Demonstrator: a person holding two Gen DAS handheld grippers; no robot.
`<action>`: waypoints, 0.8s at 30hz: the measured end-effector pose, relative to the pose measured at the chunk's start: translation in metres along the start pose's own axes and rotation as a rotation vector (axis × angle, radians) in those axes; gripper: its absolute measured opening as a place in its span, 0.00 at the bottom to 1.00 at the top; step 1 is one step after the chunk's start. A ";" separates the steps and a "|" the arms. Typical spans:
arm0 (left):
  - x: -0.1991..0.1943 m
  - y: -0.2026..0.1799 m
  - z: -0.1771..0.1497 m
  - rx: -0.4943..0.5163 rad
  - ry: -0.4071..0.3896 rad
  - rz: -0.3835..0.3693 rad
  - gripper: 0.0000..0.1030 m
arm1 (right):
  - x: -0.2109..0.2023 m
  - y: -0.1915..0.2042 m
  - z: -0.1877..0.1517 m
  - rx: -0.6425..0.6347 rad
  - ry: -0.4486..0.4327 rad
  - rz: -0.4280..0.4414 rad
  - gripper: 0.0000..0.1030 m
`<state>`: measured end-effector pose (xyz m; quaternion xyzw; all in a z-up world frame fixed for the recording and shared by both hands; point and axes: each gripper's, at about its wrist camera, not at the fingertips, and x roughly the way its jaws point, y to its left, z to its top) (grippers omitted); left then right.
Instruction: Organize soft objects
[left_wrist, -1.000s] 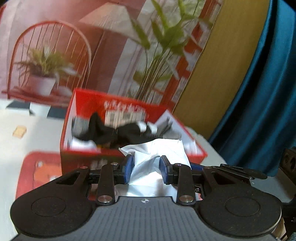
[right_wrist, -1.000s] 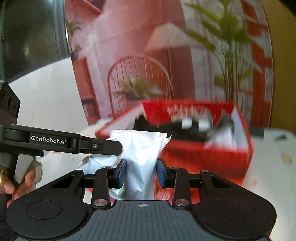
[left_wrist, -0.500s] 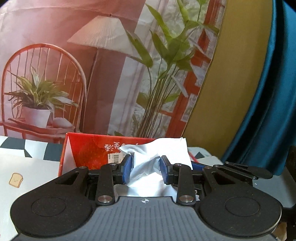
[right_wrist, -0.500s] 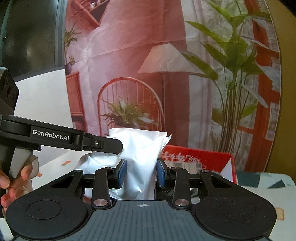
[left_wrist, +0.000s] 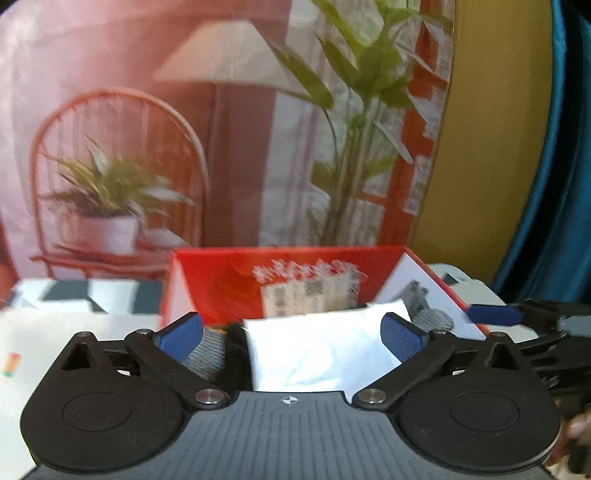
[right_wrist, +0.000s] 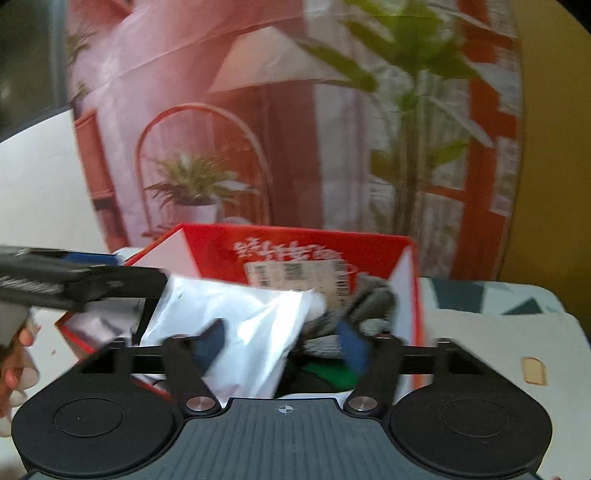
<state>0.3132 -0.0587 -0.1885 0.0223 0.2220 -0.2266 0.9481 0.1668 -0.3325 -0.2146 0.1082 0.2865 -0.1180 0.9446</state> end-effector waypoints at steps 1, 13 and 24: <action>-0.006 0.000 0.003 0.005 -0.002 0.019 1.00 | -0.005 -0.001 0.002 0.013 -0.005 -0.008 0.81; -0.123 -0.010 0.036 0.024 -0.116 0.160 1.00 | -0.097 0.026 0.049 0.053 -0.065 -0.079 1.00; -0.262 -0.038 0.057 -0.012 -0.215 0.238 1.00 | -0.231 0.066 0.084 0.065 -0.175 -0.092 1.00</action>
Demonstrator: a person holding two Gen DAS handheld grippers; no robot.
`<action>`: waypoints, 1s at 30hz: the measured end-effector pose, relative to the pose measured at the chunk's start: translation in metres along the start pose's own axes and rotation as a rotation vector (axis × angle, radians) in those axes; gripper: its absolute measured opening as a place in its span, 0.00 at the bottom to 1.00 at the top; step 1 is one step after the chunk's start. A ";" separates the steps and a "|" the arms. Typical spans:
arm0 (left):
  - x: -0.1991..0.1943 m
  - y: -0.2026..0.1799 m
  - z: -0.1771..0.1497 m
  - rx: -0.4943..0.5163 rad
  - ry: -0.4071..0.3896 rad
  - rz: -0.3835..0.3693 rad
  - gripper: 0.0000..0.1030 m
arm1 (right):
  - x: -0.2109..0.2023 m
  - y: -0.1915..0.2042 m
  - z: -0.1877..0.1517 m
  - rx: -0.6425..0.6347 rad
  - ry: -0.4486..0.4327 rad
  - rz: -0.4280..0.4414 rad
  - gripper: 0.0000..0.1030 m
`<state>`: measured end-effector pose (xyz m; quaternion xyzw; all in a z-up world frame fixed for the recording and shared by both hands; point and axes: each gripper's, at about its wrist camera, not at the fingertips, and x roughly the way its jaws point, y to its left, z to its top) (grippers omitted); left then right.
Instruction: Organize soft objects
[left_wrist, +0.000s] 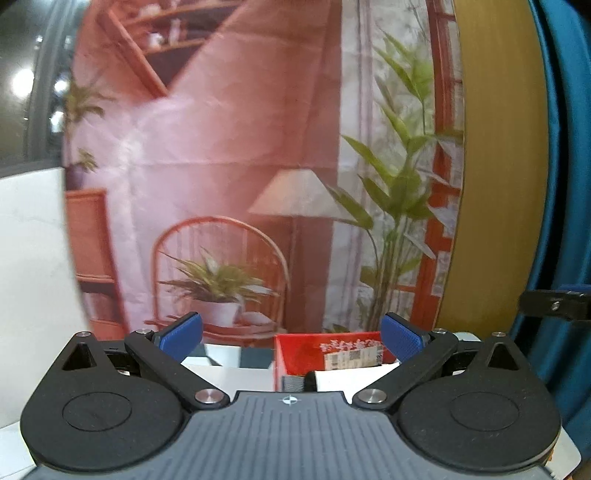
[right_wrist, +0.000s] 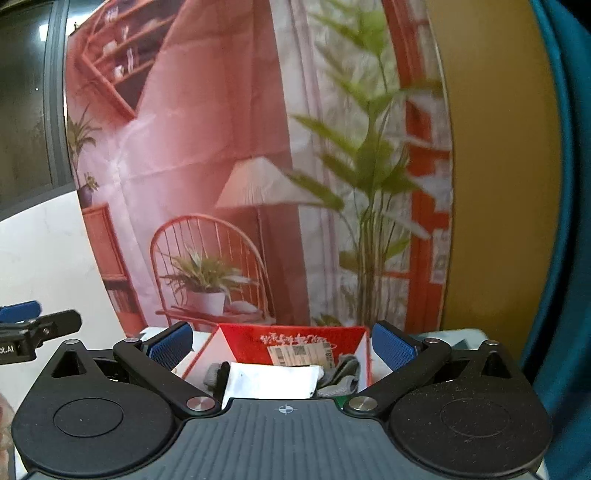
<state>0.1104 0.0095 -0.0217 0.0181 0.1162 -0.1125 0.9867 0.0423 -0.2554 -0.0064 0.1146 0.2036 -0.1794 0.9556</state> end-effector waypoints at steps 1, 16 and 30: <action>-0.012 0.000 0.004 -0.009 -0.006 0.005 1.00 | -0.014 0.006 0.004 -0.008 -0.019 -0.010 1.00; -0.122 -0.034 0.013 0.067 -0.093 0.082 1.00 | -0.139 0.056 0.000 -0.072 -0.101 -0.048 1.00; -0.126 -0.034 0.008 0.035 -0.084 0.071 1.00 | -0.146 0.058 -0.003 -0.067 -0.097 -0.047 1.00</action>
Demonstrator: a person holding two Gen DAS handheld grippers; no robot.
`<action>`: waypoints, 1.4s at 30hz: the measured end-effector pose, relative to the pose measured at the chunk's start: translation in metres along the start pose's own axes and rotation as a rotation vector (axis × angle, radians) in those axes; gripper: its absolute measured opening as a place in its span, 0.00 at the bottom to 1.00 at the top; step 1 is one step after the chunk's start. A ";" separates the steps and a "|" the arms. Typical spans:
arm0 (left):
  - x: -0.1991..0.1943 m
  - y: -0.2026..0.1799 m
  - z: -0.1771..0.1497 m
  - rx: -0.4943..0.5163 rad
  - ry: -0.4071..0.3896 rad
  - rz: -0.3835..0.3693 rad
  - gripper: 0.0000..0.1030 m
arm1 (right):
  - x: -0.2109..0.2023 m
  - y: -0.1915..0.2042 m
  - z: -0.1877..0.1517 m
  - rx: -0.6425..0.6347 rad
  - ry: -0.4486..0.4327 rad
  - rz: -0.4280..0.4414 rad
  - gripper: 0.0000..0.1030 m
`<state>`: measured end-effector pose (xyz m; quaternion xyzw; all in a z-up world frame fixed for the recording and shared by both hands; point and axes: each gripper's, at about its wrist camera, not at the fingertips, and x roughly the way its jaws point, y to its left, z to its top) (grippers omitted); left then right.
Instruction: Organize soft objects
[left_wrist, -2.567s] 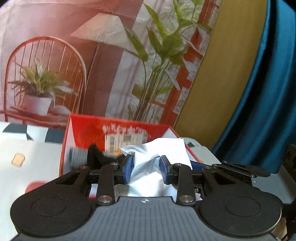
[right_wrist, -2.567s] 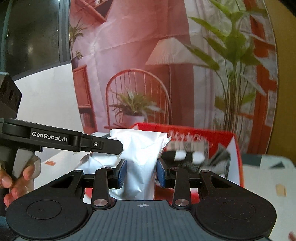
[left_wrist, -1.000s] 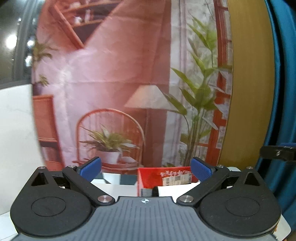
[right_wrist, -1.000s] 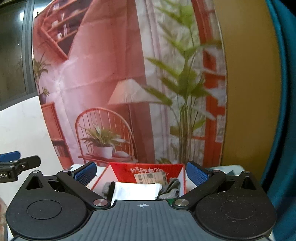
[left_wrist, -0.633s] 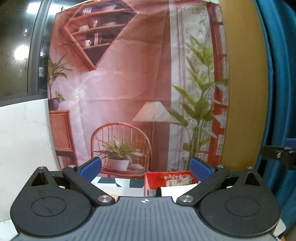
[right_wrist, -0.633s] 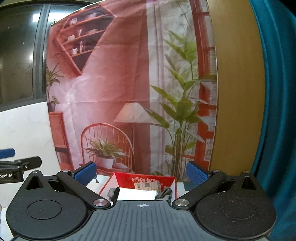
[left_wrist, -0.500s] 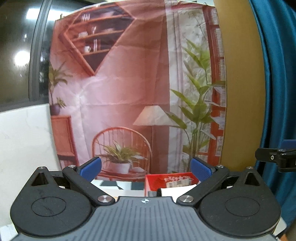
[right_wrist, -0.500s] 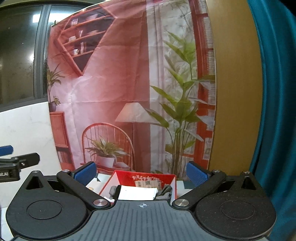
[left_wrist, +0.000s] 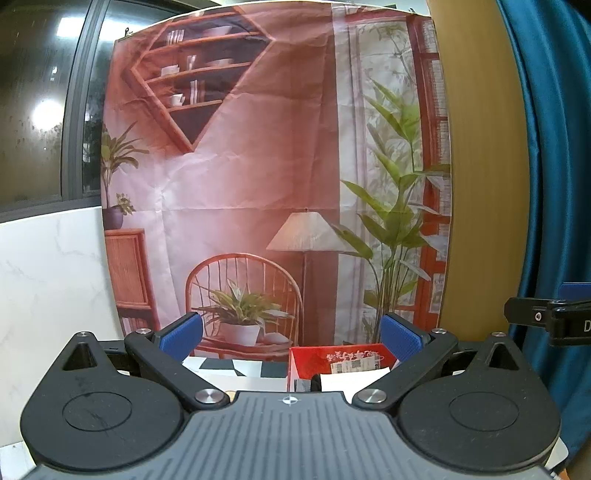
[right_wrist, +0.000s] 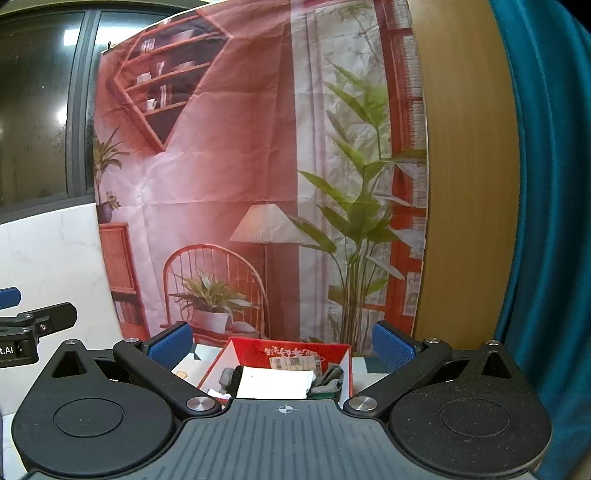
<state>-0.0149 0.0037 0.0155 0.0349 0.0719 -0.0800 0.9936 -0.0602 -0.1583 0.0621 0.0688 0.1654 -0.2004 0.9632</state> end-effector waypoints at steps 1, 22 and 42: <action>0.000 0.000 0.000 -0.001 0.001 0.001 1.00 | -0.001 0.000 0.000 0.001 0.000 0.000 1.00; 0.001 0.004 -0.001 -0.016 0.016 0.005 1.00 | 0.001 -0.008 0.003 -0.001 0.007 -0.027 1.00; 0.004 0.005 -0.002 -0.035 0.034 0.031 1.00 | 0.006 -0.008 -0.002 -0.017 0.025 -0.084 1.00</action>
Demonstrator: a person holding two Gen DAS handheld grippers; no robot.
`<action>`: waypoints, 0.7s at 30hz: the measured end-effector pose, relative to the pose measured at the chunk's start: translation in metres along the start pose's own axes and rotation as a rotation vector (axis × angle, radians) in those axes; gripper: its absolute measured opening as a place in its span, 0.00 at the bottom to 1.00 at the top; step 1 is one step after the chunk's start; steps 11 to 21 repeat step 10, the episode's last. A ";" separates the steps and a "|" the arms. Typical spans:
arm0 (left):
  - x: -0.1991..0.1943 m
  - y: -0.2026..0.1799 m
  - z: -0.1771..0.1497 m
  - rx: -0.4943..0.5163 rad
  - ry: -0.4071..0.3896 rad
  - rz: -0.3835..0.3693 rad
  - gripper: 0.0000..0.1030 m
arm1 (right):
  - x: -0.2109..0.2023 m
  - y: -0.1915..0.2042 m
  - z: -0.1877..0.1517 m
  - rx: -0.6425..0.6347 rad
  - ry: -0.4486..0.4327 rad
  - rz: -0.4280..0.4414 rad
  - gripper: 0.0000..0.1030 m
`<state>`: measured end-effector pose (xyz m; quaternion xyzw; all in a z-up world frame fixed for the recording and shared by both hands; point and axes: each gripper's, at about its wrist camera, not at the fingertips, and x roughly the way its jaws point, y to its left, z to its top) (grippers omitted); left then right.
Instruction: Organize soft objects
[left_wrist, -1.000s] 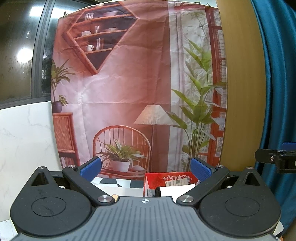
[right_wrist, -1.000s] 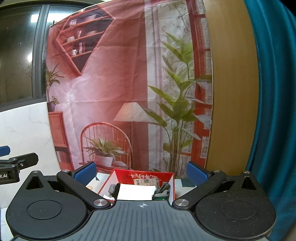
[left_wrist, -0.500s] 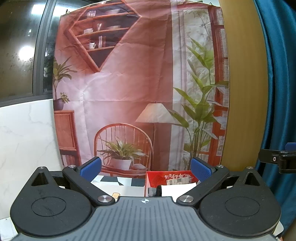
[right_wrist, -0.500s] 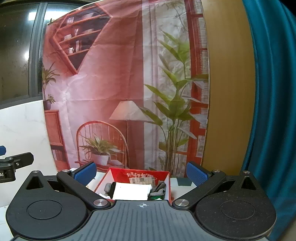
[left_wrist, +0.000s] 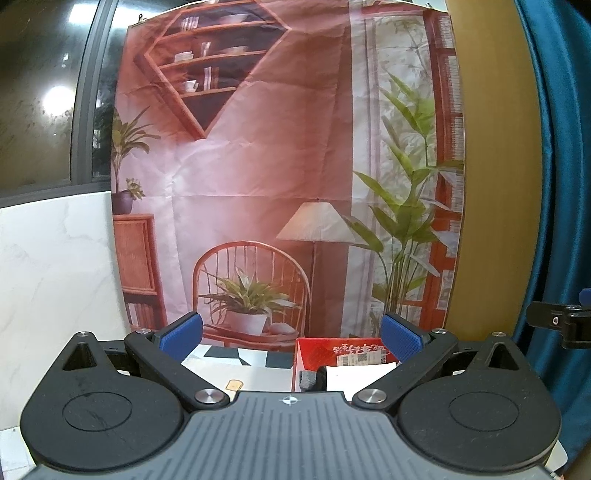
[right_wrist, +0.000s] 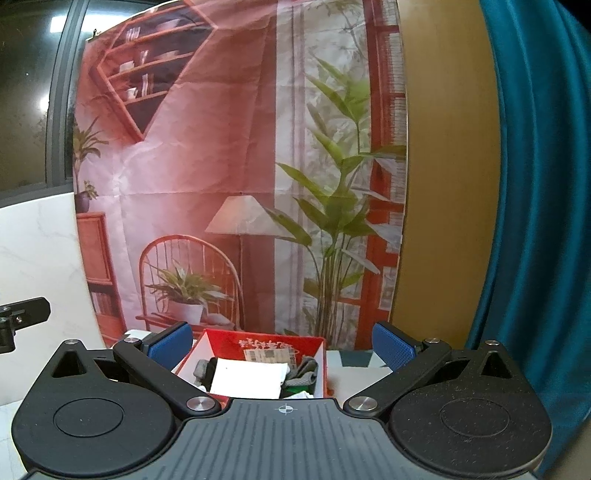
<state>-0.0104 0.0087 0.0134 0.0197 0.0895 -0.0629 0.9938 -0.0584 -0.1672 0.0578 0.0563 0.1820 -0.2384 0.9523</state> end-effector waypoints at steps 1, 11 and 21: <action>0.000 0.000 0.000 -0.002 0.001 0.002 1.00 | 0.000 0.000 -0.001 0.000 0.001 -0.001 1.00; 0.000 0.000 -0.002 -0.013 0.006 0.011 1.00 | 0.002 -0.002 -0.004 -0.003 0.010 -0.017 1.00; 0.000 0.000 -0.002 -0.013 0.006 0.011 1.00 | 0.002 -0.002 -0.004 -0.003 0.010 -0.017 1.00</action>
